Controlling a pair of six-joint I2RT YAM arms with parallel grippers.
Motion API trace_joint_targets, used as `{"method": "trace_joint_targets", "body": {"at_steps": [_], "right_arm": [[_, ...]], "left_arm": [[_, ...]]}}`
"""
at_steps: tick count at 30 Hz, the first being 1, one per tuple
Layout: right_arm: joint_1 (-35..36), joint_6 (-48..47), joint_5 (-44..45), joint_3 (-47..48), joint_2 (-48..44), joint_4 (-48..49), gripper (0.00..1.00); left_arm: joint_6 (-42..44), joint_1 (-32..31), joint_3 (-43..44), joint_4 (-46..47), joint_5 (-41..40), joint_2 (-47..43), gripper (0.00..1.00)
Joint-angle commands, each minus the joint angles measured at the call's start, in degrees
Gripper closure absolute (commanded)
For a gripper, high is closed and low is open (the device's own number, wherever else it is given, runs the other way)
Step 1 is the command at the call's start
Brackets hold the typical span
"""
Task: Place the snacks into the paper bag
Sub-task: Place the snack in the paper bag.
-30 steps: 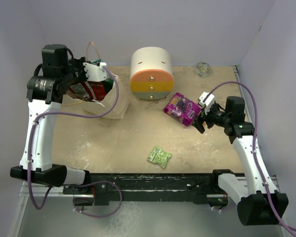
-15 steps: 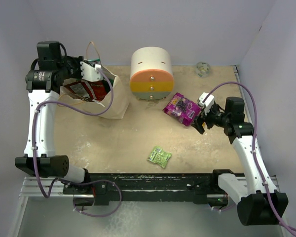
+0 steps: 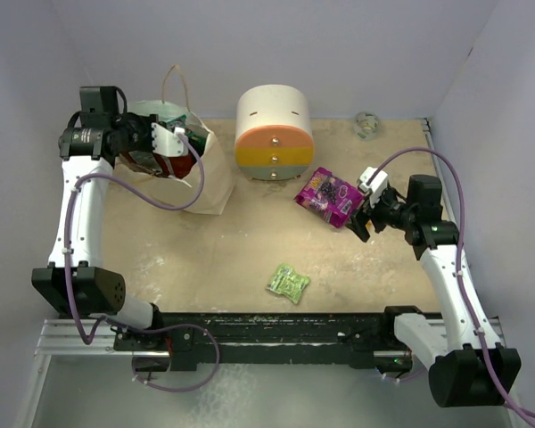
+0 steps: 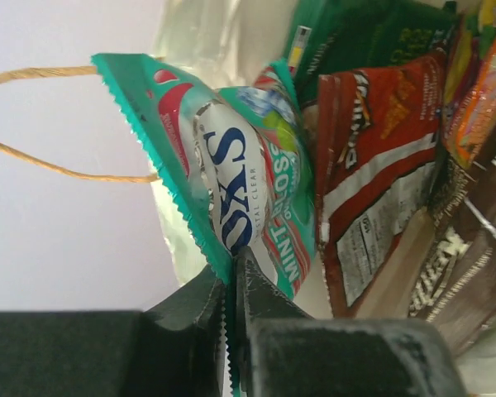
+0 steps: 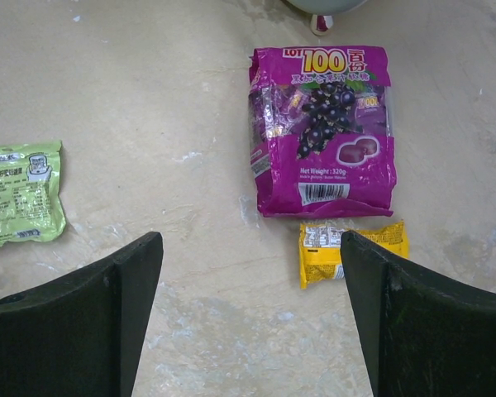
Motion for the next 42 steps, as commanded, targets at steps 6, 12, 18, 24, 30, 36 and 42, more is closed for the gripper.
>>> {"method": "trace_joint_targets", "body": {"at_steps": [6,12,18,24,30,36,42], "right_arm": [[-0.29,0.36,0.28,-0.23,-0.16,1.61,0.1],[-0.38,0.31,0.14,-0.23,-0.15,1.57,0.1],[-0.38,0.3,-0.04,-0.19,-0.19,1.61,0.09],[-0.38,0.32,-0.2,-0.14,-0.01,1.56,0.09],[-0.38,0.72,-0.66,-0.06,0.57,1.72,0.09],[-0.34,1.95,-0.22,0.2,1.22,2.41,0.09],[-0.38,3.18,1.02,0.11,1.05,3.27,0.09]], "left_arm": [[-1.05,0.88,-3.64,5.38,2.78,-1.09,0.69],[-1.02,1.13,-3.38,5.09,2.71,-1.14,0.83],[1.39,1.41,2.73,-2.05,0.88,1.89,1.0],[-0.43,1.41,2.67,-1.61,1.27,1.36,0.93],[-9.6,1.41,-0.46,3.06,2.57,-2.54,0.74],[-24.06,1.41,-0.01,3.91,5.38,-5.99,0.58],[-38.45,1.32,0.07,3.48,6.49,-9.23,0.44]]}}
